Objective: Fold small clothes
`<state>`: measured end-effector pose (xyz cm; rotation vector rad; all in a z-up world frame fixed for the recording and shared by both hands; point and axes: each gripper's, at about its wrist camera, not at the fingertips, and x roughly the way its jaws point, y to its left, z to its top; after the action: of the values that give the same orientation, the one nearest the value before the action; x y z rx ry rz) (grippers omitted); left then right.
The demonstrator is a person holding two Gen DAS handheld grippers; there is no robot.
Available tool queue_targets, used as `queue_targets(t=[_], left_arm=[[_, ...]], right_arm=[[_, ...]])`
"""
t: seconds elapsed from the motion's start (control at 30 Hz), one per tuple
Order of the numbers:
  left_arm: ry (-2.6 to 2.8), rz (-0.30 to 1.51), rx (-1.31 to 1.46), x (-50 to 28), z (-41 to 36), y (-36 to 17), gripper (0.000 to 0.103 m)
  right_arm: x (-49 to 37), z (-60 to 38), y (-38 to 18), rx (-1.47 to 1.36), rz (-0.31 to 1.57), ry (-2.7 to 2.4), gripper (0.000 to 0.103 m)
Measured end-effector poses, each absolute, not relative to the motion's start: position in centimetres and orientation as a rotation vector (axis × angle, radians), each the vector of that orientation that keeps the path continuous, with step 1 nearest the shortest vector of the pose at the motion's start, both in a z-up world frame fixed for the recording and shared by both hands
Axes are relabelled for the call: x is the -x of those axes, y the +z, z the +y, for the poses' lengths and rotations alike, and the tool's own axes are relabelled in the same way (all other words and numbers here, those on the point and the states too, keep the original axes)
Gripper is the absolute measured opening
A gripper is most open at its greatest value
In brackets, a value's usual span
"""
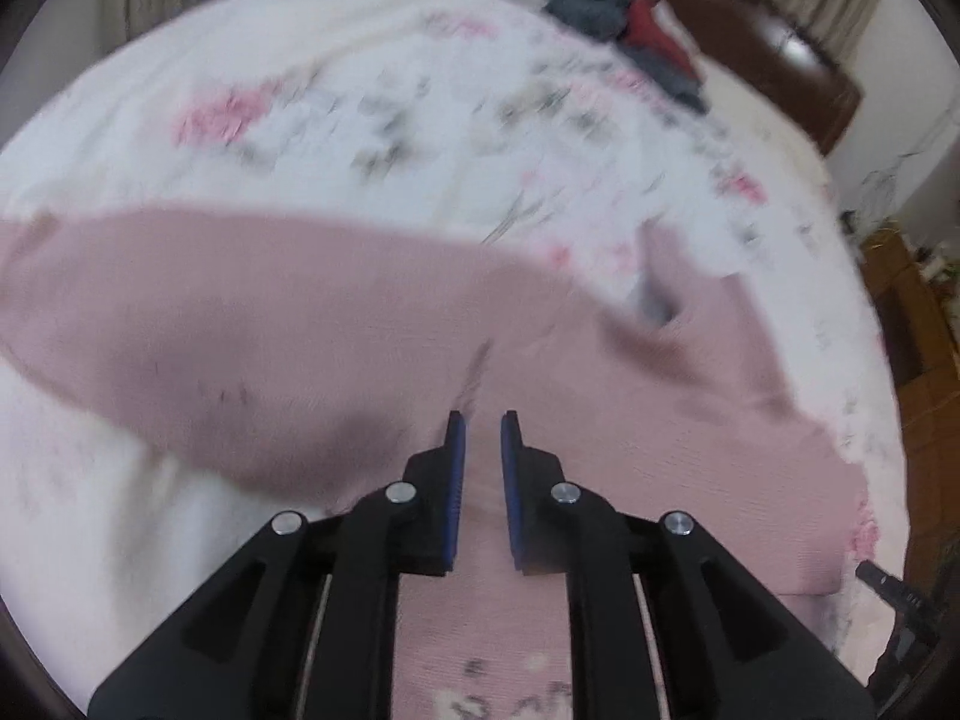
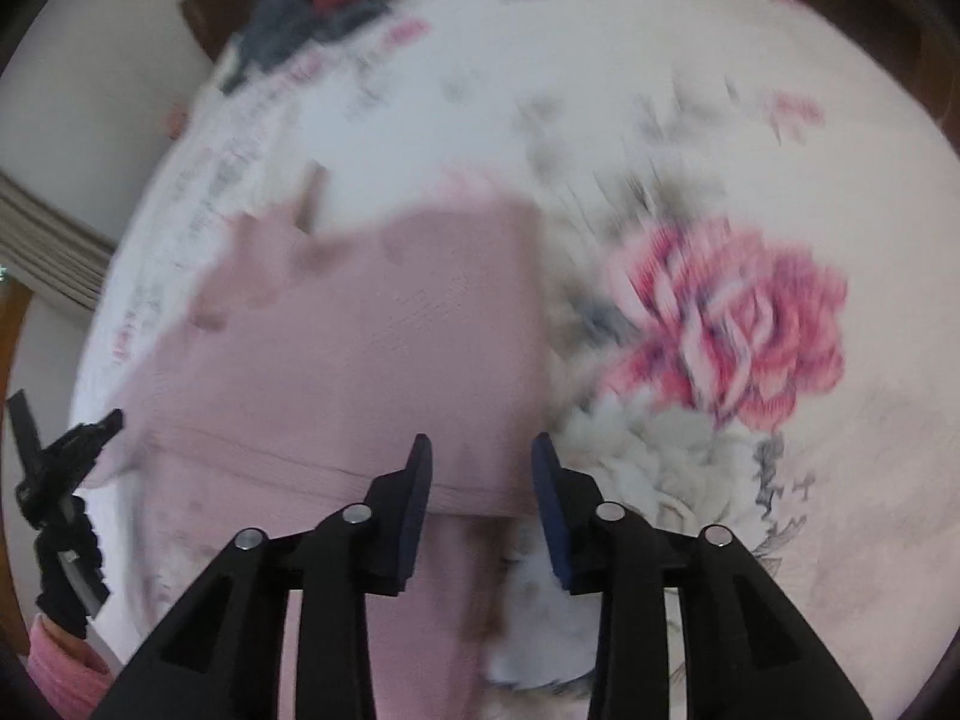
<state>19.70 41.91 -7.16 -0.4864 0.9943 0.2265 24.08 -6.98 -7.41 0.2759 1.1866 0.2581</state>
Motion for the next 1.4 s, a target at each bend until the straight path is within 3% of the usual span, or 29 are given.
queue_targets(t=[0.17, 0.47, 0.83, 0.87, 0.9, 0.93, 0.97, 1.07, 1.4], left_arm=[[0.126, 1.038, 0.496, -21.8, 38.6, -7.7, 0.012], [0.133, 1.181, 0.479, -22.2, 36.9, -14.7, 0.012], [0.124, 1.186, 0.478, -21.3, 37.8, -14.0, 0.013], [0.123, 1.169, 0.467, -21.0, 37.9, -13.1, 0.014], [0.111, 1.144, 0.462, -20.3, 38.3, -12.2, 0.023], [0.104, 1.112, 0.455, -19.4, 39.0, -11.0, 0.036], [0.114, 1.088, 0.447, -18.6, 39.8, -10.1, 0.040], [0.167, 1.052, 0.470, -15.4, 44.3, -8.6, 0.042], [0.527, 0.963, 0.729, -5.7, 64.0, -8.7, 0.045]], right_arm=[[-24.8, -3.2, -6.9, -0.293, 1.225, 0.361, 0.037], [-24.7, -1.1, -13.4, -0.255, 1.346, 0.313, 0.036], [-25.0, -0.4, -13.4, -0.247, 1.365, 0.265, 0.036], [-24.9, -0.3, -12.5, -0.258, 1.359, 0.266, 0.040], [-24.3, 0.0, -11.1, -0.270, 1.328, 0.287, 0.042], [-23.8, 0.4, -10.0, -0.270, 1.302, 0.308, 0.049], [-23.0, 1.3, -8.7, -0.253, 1.279, 0.340, 0.054], [-21.2, 4.0, -7.4, -0.196, 1.271, 0.404, 0.059], [-16.9, 15.1, -10.7, -0.068, 1.375, 0.587, 0.059]])
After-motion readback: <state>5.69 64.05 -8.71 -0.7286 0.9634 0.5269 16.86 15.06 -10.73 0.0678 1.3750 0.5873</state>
